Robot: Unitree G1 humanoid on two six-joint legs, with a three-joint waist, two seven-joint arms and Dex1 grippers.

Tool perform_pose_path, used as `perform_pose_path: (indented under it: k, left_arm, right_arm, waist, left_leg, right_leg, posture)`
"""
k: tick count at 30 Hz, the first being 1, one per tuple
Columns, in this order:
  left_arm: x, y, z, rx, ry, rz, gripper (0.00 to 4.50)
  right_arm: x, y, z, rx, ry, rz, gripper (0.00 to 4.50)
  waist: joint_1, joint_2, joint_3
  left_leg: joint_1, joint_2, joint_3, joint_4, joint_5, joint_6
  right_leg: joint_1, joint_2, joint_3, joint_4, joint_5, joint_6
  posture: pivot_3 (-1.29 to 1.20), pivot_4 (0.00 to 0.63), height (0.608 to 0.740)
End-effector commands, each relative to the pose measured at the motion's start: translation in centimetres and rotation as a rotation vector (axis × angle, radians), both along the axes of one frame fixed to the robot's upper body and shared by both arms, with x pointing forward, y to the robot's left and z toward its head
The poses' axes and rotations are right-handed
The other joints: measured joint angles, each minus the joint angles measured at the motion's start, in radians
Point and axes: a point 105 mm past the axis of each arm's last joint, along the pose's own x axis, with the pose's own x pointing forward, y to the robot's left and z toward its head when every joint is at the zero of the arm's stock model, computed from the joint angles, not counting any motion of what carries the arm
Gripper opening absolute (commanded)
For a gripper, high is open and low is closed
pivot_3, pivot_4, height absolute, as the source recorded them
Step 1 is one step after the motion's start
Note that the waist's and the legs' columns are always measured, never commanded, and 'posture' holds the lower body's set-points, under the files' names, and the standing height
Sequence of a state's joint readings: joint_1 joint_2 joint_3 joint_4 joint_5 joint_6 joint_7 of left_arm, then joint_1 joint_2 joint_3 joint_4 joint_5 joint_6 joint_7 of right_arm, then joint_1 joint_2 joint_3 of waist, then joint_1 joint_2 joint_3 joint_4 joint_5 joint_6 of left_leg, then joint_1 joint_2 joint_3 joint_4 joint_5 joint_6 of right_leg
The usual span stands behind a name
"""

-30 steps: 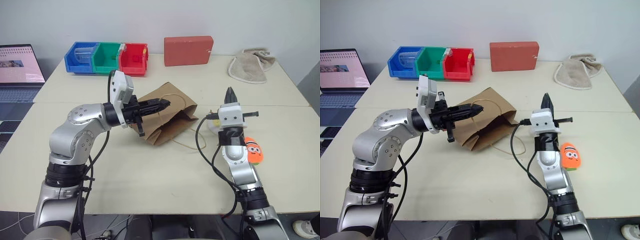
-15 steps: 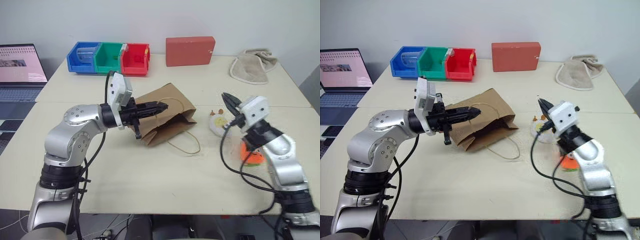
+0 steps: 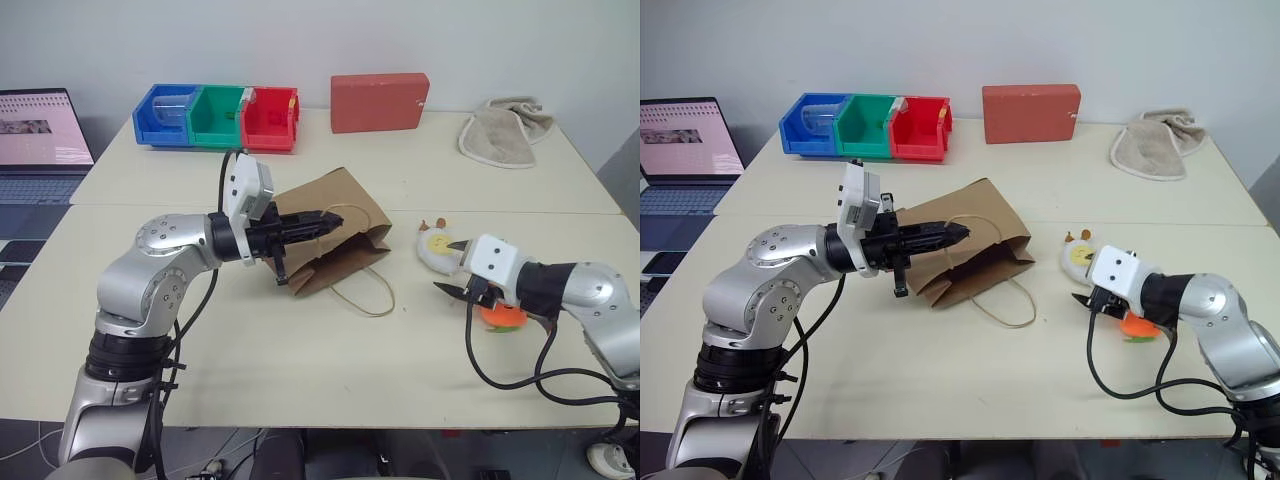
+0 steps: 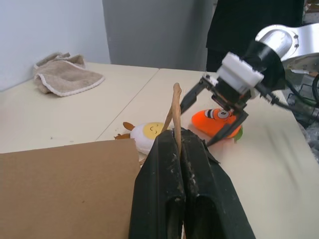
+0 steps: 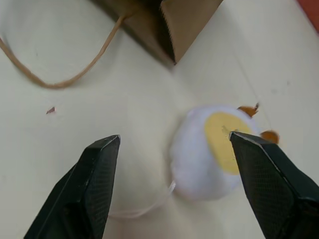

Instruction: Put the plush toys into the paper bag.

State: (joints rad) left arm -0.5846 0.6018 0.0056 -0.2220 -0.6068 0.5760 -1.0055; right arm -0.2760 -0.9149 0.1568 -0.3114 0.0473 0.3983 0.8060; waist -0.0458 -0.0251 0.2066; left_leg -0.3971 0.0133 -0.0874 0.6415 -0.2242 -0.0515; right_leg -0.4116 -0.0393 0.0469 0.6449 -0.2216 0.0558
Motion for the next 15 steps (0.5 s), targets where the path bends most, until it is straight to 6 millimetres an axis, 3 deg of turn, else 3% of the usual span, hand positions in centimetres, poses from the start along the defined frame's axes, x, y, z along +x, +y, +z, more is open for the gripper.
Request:
perform_pose_path:
  k: [1, 5, 12, 15]
  left_arm:
    - [-0.3, 0.0, 1.2, -0.001, -0.062, -0.004, 0.00]
    - [-0.3, 0.3, 1.4, 0.002, -0.067, 0.005, 0.00]
    - [-0.2, 0.4, 1.4, -0.001, -0.065, 0.013, 0.00]
    - [-0.2, 0.5, 1.4, -0.004, -0.063, 0.013, 0.00]
  right_arm:
    - [0.8, -0.5, -0.3, -0.035, -0.033, -0.017, 3.58]
    - [2.9, -1.5, -0.3, -0.084, -0.115, -0.065, 2.55]
    - [3.9, -1.5, -0.5, -0.109, -0.144, -0.050, 0.01]
    - [4.1, -1.5, -0.1, -0.100, -0.159, -0.044, 0.01]
  waist:
    - [0.000, 0.000, 0.000]
    - [-0.002, 0.000, 0.000]
    - [-0.002, 0.000, 0.000]
    - [-0.002, 0.000, 0.000]
  left_leg:
    - [0.000, 0.000, 0.000, 0.000, 0.000, 0.000]
    - [0.000, 0.000, 0.000, 0.000, 0.000, 0.000]
    - [0.000, 0.000, 0.000, 0.001, 0.000, 0.000]
    - [0.000, 0.000, 0.000, 0.001, 0.000, 0.000]
  right_leg:
    - [0.000, 0.000, 0.000, 0.000, 0.000, 0.000]
    - [0.000, 0.000, 0.000, 0.000, 0.001, 0.001]
    - [0.000, 0.000, 0.000, 0.000, 0.003, 0.005]
    - [0.000, 0.000, 0.000, 0.000, 0.003, 0.005]
  posture:
    - [0.00, 0.150, 0.740]
    - [0.00, 0.150, 0.740]
    - [0.00, 0.150, 0.740]
    - [0.00, 0.150, 0.740]
